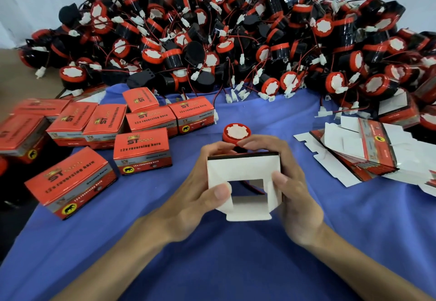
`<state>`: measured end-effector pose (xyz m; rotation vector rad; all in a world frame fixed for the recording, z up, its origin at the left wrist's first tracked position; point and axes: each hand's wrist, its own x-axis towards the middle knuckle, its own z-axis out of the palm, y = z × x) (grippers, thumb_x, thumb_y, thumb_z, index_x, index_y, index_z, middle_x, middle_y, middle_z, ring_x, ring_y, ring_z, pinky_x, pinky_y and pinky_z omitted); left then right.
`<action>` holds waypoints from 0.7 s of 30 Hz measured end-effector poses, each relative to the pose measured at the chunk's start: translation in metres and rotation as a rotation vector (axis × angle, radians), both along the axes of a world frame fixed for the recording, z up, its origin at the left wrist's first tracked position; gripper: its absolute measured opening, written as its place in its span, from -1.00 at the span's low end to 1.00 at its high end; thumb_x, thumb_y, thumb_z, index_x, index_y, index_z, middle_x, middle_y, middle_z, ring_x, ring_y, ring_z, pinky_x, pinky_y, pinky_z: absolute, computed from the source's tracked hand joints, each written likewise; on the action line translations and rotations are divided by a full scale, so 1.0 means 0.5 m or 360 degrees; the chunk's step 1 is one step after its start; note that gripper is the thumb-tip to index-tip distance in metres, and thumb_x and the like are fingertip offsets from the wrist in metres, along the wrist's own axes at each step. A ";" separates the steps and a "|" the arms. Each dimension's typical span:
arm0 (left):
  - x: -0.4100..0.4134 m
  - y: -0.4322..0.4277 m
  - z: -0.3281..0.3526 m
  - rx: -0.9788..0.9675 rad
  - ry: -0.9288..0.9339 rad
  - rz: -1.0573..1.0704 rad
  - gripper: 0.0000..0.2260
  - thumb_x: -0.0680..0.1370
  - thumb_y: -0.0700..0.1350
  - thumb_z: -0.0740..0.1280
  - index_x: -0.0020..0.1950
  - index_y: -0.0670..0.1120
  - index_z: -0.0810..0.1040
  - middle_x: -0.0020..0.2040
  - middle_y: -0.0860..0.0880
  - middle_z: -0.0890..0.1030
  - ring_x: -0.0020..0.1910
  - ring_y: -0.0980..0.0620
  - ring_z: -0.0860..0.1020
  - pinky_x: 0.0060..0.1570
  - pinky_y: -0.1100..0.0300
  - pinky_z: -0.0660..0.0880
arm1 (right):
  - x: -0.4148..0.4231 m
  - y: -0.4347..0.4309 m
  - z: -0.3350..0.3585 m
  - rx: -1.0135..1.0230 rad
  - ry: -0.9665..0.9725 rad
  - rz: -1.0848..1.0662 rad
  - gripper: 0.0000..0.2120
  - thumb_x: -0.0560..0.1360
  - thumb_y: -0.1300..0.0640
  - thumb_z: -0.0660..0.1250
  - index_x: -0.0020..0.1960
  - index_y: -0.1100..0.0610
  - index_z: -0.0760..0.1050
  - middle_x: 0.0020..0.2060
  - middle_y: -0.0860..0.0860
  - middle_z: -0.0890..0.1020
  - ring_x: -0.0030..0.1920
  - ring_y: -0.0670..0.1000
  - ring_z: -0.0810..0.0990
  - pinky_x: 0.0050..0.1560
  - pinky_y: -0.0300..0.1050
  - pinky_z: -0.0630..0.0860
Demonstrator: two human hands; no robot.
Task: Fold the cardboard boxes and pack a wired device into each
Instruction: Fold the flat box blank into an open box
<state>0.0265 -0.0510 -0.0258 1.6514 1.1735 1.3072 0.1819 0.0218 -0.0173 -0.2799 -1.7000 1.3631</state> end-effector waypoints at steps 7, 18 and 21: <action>0.004 0.004 -0.003 0.0147 0.0035 0.0187 -0.60 0.48 0.10 0.19 0.26 -0.01 0.32 0.26 -0.01 0.34 0.34 0.12 0.35 0.27 0.32 0.31 | 0.000 0.004 0.004 0.0097 -0.0113 0.0054 -0.76 0.46 0.11 0.25 0.11 0.07 0.50 0.13 -0.09 0.52 0.25 0.10 0.45 0.22 -0.10 0.39; 0.002 0.009 -0.008 0.0232 0.0169 0.0345 -0.71 0.51 0.04 0.15 0.21 0.05 0.32 0.30 0.05 0.25 0.39 0.22 0.25 0.28 0.39 0.27 | 0.006 0.003 -0.002 0.0109 -0.0395 0.0048 -0.73 0.50 -0.02 0.21 0.18 -0.24 0.40 0.20 -0.12 0.45 0.31 0.09 0.38 0.28 0.02 0.37; 0.001 0.011 -0.010 0.0189 0.0138 0.0349 -0.70 0.50 0.06 0.15 0.21 0.05 0.33 0.30 0.07 0.25 0.39 0.23 0.26 0.28 0.37 0.29 | 0.007 0.003 -0.003 0.0059 -0.0456 0.0042 -0.73 0.49 -0.08 0.21 0.18 -0.27 0.38 0.21 -0.03 0.44 0.30 0.08 0.40 0.28 0.10 0.39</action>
